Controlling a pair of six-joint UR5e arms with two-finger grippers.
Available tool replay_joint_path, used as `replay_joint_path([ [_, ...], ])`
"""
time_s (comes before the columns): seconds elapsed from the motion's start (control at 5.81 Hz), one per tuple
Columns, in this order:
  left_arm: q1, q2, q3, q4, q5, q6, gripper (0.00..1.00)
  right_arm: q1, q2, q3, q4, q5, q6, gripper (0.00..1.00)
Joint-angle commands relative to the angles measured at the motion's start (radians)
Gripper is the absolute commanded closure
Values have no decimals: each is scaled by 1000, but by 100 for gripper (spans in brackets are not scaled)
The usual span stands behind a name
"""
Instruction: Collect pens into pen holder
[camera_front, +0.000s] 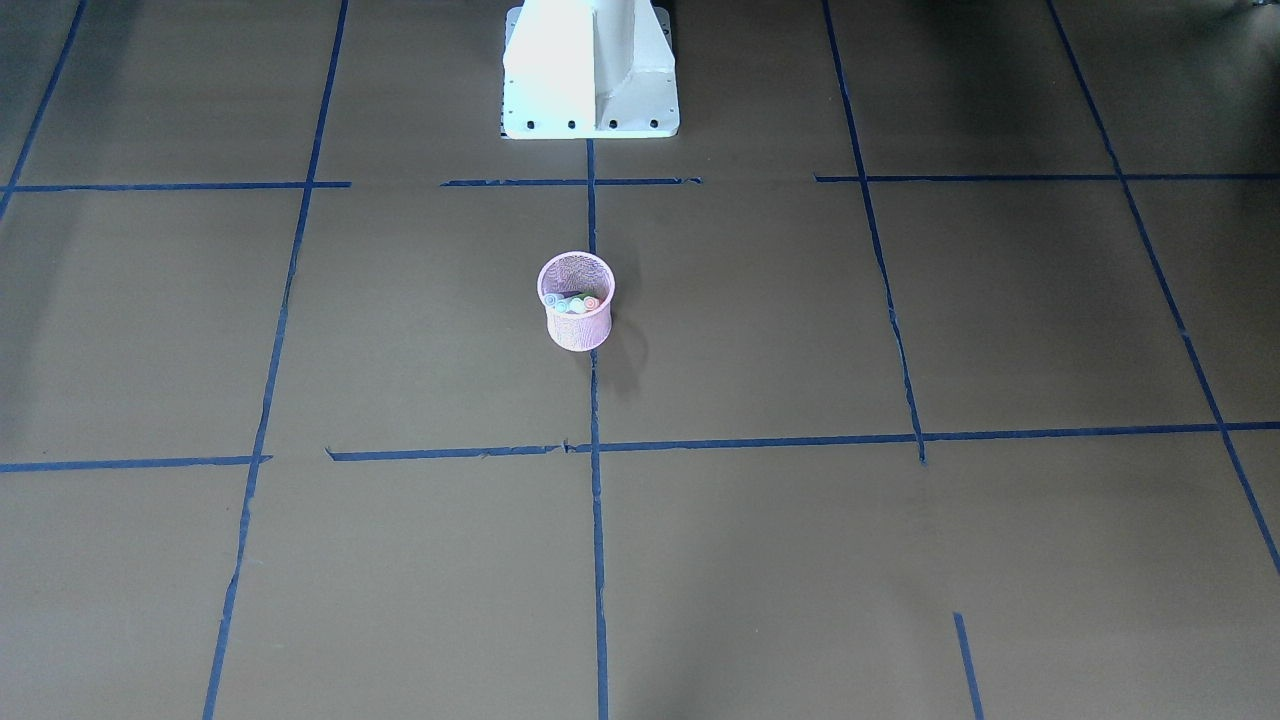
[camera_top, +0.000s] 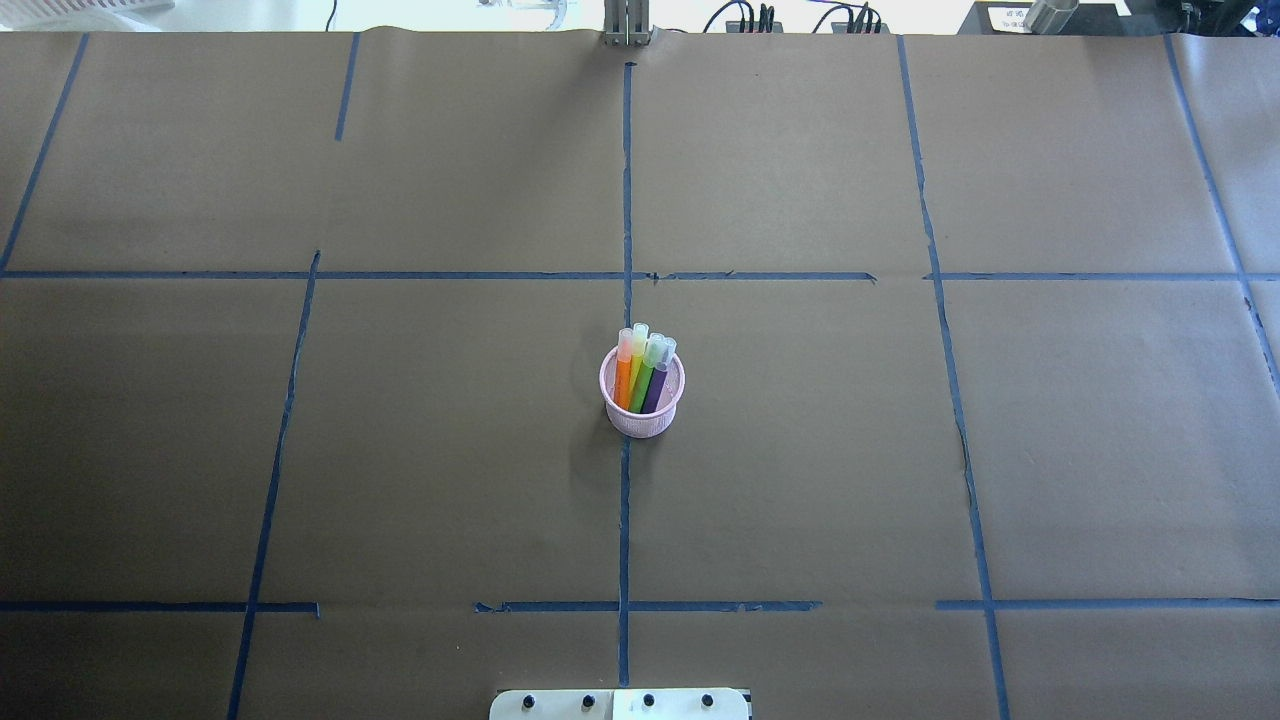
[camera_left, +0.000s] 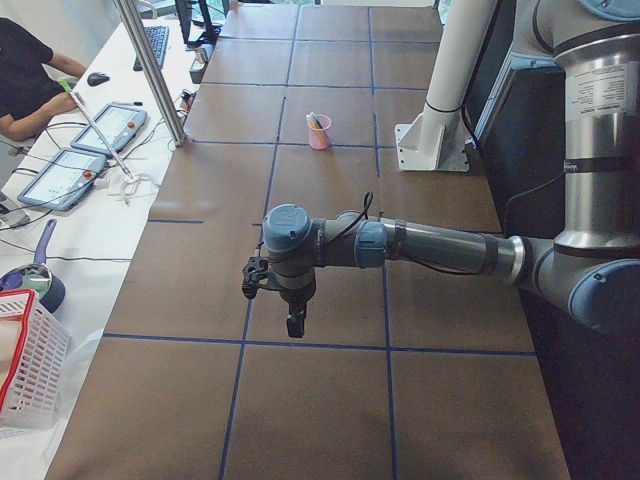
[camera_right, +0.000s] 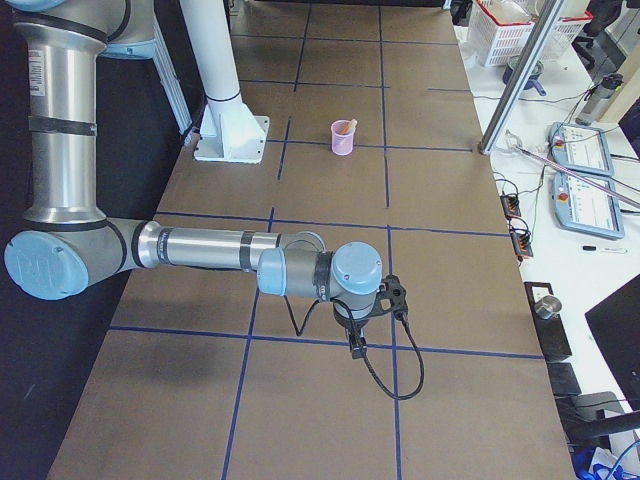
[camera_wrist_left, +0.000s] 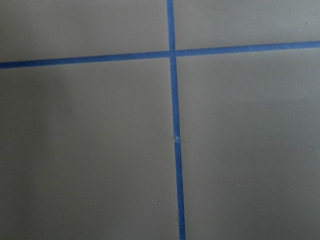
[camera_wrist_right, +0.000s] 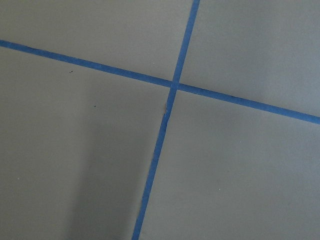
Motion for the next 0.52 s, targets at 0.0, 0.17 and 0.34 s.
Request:
replay_joint_path([
  [0.0,1,4,1,7,-4,-2,0,-1,-3,-1,1,1,2,0],
  [0.17,-1,11,-20,8,-4,-2,0,-1,-5,-1,1,0,2,0],
  [0.34,-1,16,-14,7,-2,1,0,-1,-5,-1,3,-2,2,0],
])
